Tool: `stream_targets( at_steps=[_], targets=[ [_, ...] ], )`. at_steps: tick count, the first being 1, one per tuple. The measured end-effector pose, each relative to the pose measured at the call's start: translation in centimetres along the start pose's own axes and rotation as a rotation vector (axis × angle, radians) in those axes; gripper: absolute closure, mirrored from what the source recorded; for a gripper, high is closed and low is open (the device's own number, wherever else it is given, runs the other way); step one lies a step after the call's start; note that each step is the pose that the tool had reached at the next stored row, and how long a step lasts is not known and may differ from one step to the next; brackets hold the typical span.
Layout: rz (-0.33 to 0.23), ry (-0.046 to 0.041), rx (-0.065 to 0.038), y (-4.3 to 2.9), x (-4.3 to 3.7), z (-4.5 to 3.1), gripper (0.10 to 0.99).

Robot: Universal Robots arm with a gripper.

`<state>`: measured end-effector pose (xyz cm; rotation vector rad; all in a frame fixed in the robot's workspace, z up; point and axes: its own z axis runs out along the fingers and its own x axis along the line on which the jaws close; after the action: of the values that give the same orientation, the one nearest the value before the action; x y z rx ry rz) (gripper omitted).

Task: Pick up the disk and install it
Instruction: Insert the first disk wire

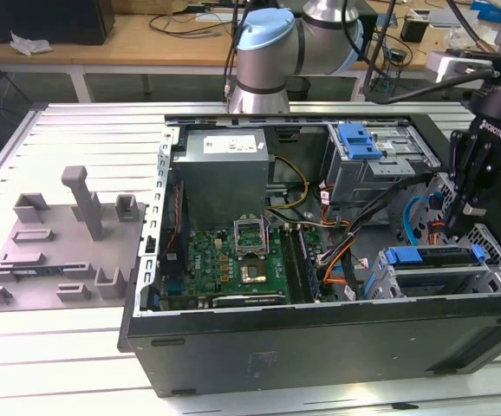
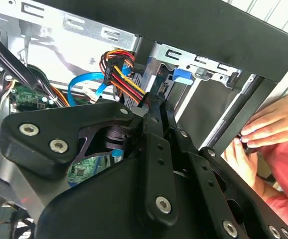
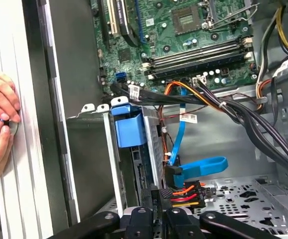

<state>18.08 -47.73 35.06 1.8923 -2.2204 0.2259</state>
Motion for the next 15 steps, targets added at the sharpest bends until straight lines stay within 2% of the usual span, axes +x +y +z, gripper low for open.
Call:
stream_targets(
  at_steps=[4,5,6,11,13,15],
  targets=[
    [-0.022,-0.0018,0.006,0.14,0.28,0.07,0.918],
    [-0.029,-0.0072,0.008,0.19,0.48,0.13,0.918],
    [-0.034,-0.0137,0.009,0.22,0.63,0.17,0.918],
    [-0.053,-0.0568,0.017,0.24,1.38,0.37,0.918],
    [-0.056,-0.0667,0.019,0.25,1.57,0.42,0.918],
    [-0.062,-0.0858,0.021,0.26,2.0,0.54,0.918]
  ],
)
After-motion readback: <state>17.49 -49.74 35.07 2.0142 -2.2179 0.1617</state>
